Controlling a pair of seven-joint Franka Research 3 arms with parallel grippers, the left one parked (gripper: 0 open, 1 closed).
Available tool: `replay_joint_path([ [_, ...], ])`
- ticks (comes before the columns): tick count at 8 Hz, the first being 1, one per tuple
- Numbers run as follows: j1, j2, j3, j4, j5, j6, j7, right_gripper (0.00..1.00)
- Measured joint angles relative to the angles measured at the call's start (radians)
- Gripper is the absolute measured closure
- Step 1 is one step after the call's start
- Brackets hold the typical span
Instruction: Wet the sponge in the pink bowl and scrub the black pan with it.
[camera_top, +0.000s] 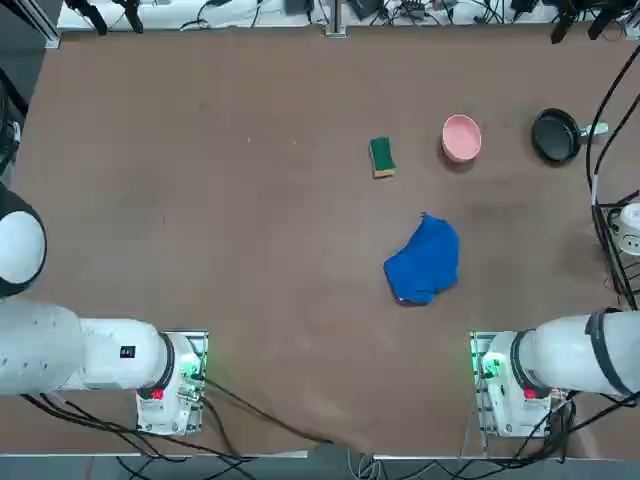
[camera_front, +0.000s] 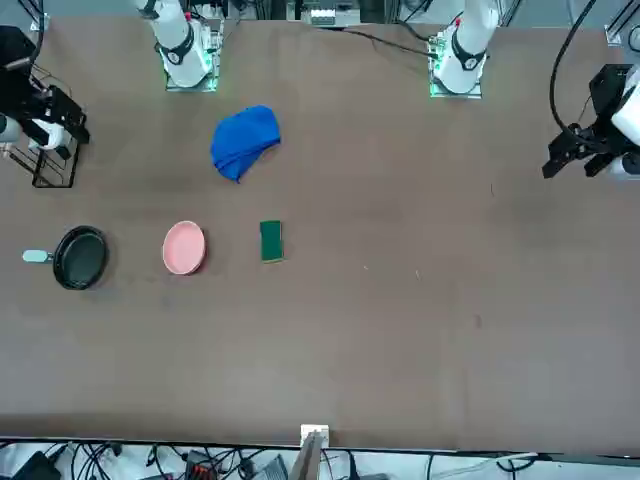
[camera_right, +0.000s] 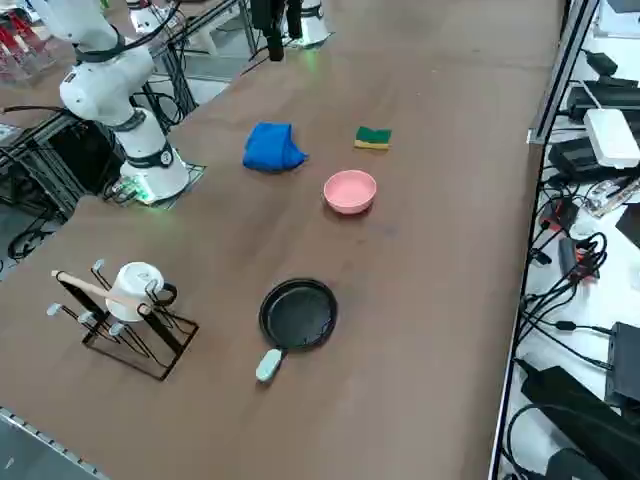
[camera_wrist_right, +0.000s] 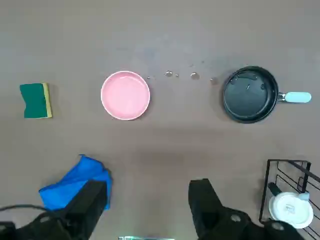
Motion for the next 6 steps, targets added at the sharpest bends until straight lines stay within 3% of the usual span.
replay_joint_path([
  [4, 0.019, 0.012, 0.013, 0.027, 0.001, 0.004, -0.002, 0.0],
  [6, 0.094, 0.07, 0.038, 0.038, -0.001, 0.034, 0.022, 0.0],
])
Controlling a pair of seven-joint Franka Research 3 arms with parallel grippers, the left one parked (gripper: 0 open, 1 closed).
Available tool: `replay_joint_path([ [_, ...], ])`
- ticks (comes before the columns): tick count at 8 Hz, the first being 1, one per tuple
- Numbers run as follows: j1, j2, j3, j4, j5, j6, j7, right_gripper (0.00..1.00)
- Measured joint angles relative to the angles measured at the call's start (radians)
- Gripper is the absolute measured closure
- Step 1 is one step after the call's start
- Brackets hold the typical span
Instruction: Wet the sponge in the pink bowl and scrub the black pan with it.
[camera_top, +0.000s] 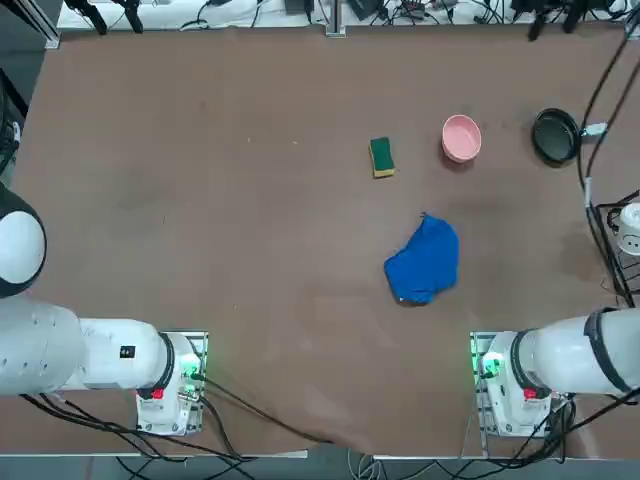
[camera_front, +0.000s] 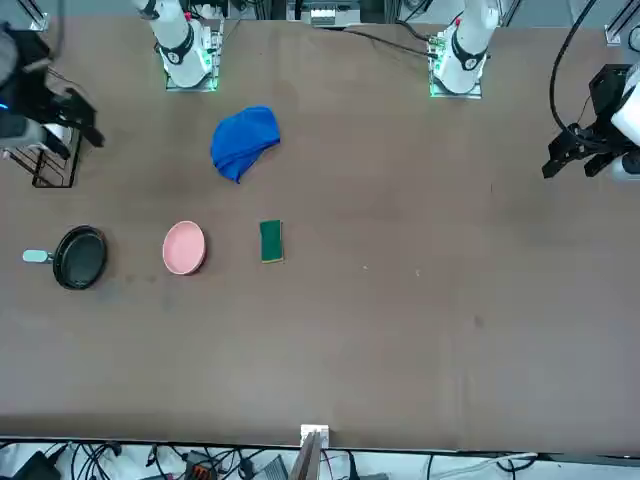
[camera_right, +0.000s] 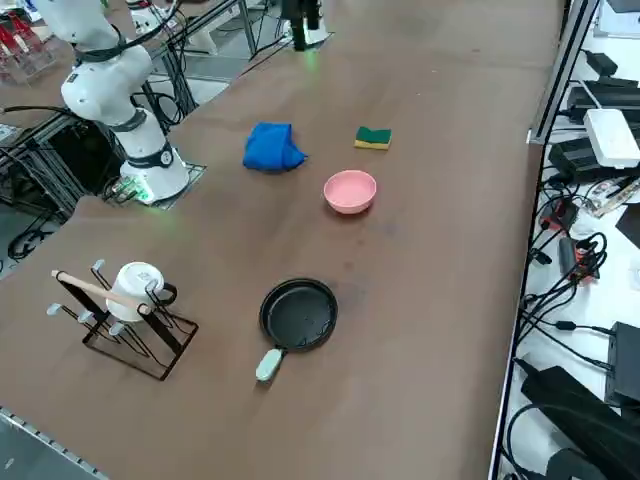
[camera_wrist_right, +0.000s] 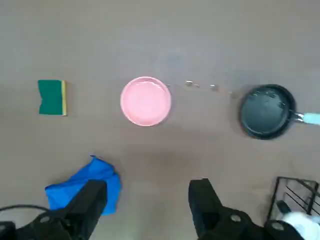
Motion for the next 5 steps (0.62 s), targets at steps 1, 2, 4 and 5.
replay_joint_path([
  [1, 0.03, 0.041, 0.005, 0.006, 0.001, 0.041, 0.013, 0.0],
  [2, 0.064, 0.079, 0.006, 0.01, 0.002, 0.082, 0.019, 0.0],
  [4, 0.165, 0.16, 0.009, 0.007, 0.003, 0.172, 0.111, 0.0],
  [5, 0.221, 0.206, 0.011, 0.0, 0.003, 0.239, 0.173, 0.0],
])
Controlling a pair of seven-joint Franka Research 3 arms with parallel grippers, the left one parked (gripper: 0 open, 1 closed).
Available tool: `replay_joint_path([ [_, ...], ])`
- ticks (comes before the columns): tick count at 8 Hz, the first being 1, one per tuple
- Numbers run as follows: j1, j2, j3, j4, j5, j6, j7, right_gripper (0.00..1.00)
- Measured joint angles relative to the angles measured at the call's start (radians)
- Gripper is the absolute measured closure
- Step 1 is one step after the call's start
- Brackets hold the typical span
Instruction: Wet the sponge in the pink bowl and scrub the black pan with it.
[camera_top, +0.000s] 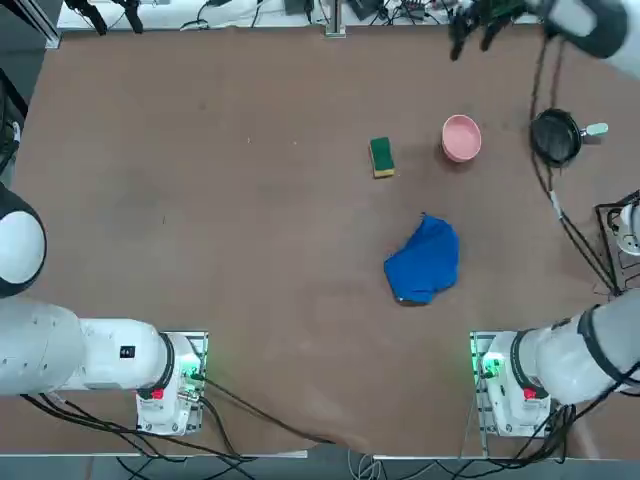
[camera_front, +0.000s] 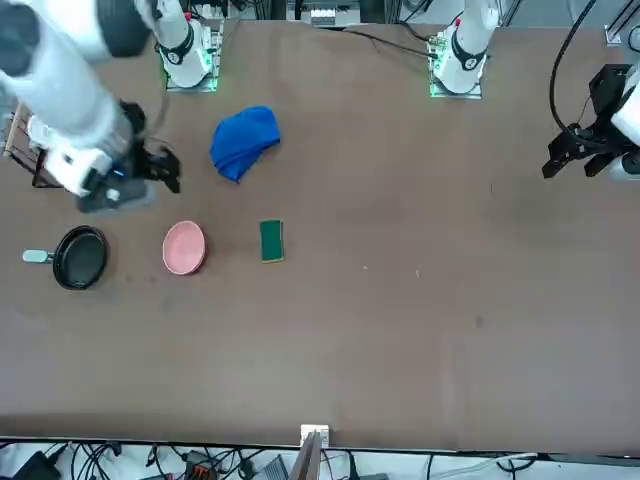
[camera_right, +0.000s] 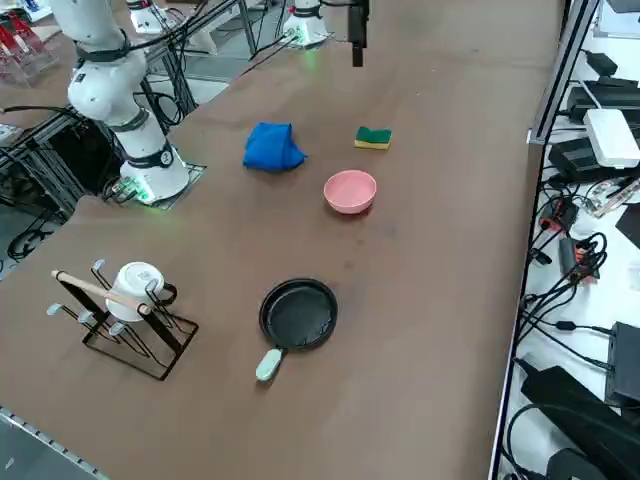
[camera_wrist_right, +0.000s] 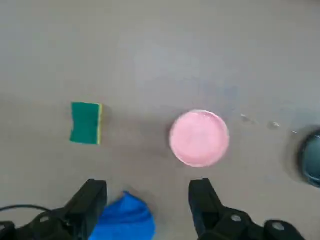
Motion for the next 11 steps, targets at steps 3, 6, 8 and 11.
replay_joint_path([
  [3, 0.144, 0.139, 0.002, -0.057, 0.0, 0.236, 0.162, 0.0],
  [6, 0.239, 0.265, 0.002, -0.101, 0.0, 0.408, 0.334, 0.01],
  [8, 0.255, 0.323, 0.001, -0.105, 0.0, 0.437, 0.353, 0.02],
  [11, 0.257, 0.404, -0.003, -0.112, 0.0, 0.468, 0.359, 0.03],
])
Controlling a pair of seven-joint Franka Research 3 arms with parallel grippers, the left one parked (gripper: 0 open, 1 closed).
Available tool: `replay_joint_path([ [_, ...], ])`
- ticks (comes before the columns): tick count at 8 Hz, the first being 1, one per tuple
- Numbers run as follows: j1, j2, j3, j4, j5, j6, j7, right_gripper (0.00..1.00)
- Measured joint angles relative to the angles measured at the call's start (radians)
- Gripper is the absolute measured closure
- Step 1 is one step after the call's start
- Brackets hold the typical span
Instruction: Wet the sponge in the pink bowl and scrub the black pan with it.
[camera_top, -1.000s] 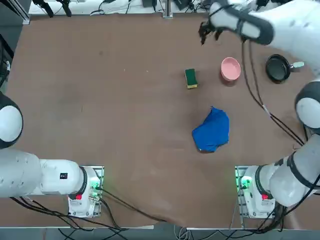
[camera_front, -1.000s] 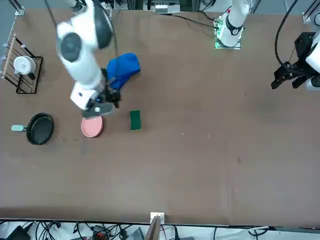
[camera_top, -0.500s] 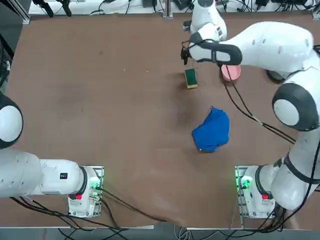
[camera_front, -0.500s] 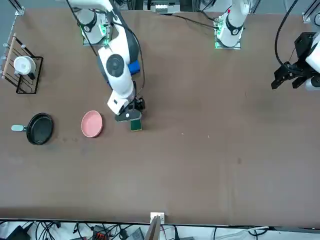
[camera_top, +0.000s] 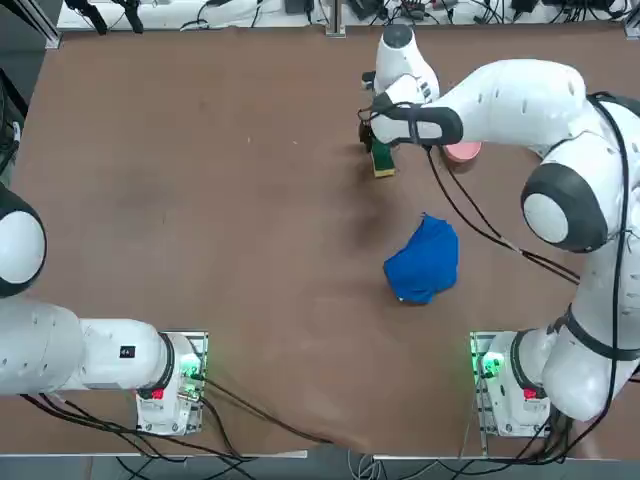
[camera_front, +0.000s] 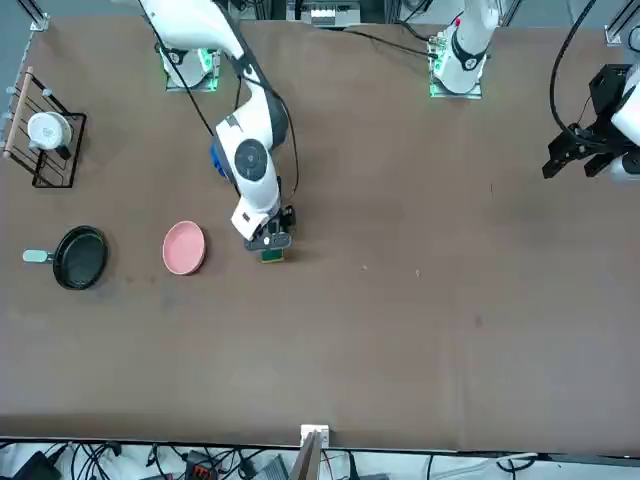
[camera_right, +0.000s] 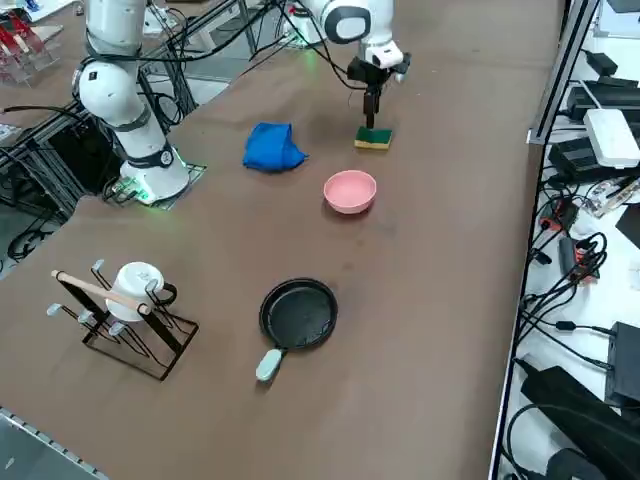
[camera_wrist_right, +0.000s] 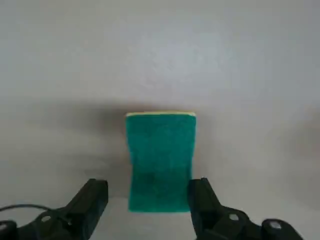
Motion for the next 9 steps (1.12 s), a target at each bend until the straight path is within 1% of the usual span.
replay_joint_path([
  [2, -0.001, 0.027, -0.004, 0.0, 0.0, 0.003, 0.0, 0.03],
  [6, -0.014, 0.038, -0.011, -0.001, 0.0, 0.006, -0.01, 0.02],
  [9, -0.015, 0.063, -0.01, -0.001, 0.0, 0.038, -0.011, 0.02],
])
